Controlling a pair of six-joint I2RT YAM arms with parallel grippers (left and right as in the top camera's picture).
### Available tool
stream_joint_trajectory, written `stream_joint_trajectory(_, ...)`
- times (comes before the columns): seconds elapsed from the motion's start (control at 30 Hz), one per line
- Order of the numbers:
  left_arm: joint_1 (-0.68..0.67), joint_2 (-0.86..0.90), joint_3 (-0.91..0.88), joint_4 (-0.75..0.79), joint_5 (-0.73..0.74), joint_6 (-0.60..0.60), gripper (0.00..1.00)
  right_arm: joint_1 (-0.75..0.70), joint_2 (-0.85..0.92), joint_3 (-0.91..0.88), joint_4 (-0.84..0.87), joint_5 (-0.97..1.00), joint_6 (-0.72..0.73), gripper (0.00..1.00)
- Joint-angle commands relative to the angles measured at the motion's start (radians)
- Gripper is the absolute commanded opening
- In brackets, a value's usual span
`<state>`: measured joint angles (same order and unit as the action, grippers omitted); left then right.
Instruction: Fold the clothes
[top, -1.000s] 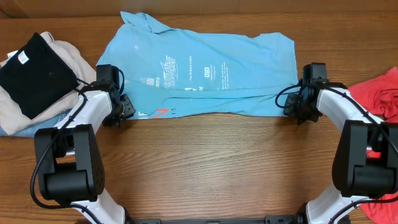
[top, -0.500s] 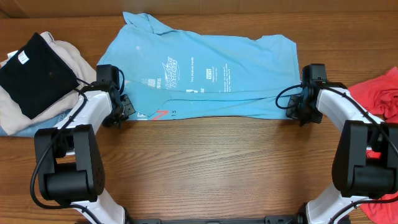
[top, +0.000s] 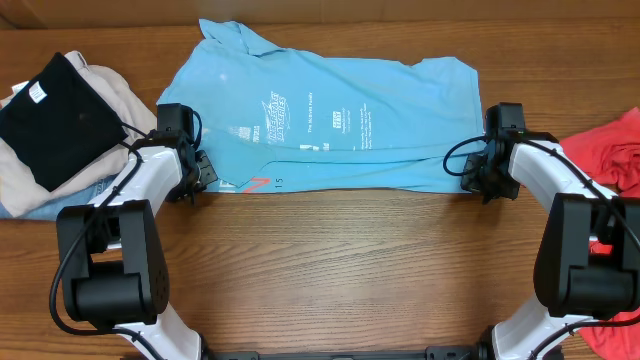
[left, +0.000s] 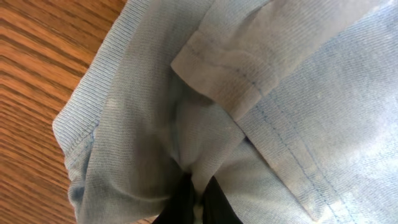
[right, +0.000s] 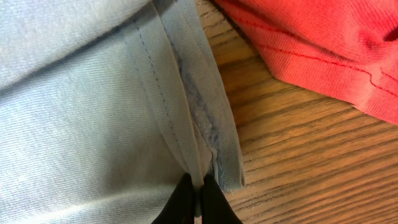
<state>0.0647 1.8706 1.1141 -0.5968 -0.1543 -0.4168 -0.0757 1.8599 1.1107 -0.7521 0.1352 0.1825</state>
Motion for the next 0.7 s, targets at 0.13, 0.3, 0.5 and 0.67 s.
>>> stream_joint_trajectory(0.13, 0.003, 0.039, -0.019, 0.003, -0.06, -0.002, 0.05, -0.005, 0.006, -0.01, -0.009, 0.052, 0.005, 0.05)
stream_joint_trajectory(0.3, 0.003, 0.039, -0.019, 0.0, -0.06, -0.002, 0.04, -0.006, 0.006, 0.006, -0.017, 0.098, 0.005, 0.06)
stream_joint_trajectory(0.5, 0.013, 0.039, -0.019, -0.001, -0.059, -0.002, 0.04, -0.012, 0.006, 0.031, -0.04, 0.098, 0.005, 0.05)
stream_joint_trajectory(0.67, 0.014, 0.039, -0.019, -0.001, -0.059, -0.002, 0.04, -0.011, 0.006, 0.071, -0.096, 0.051, 0.005, 0.08)
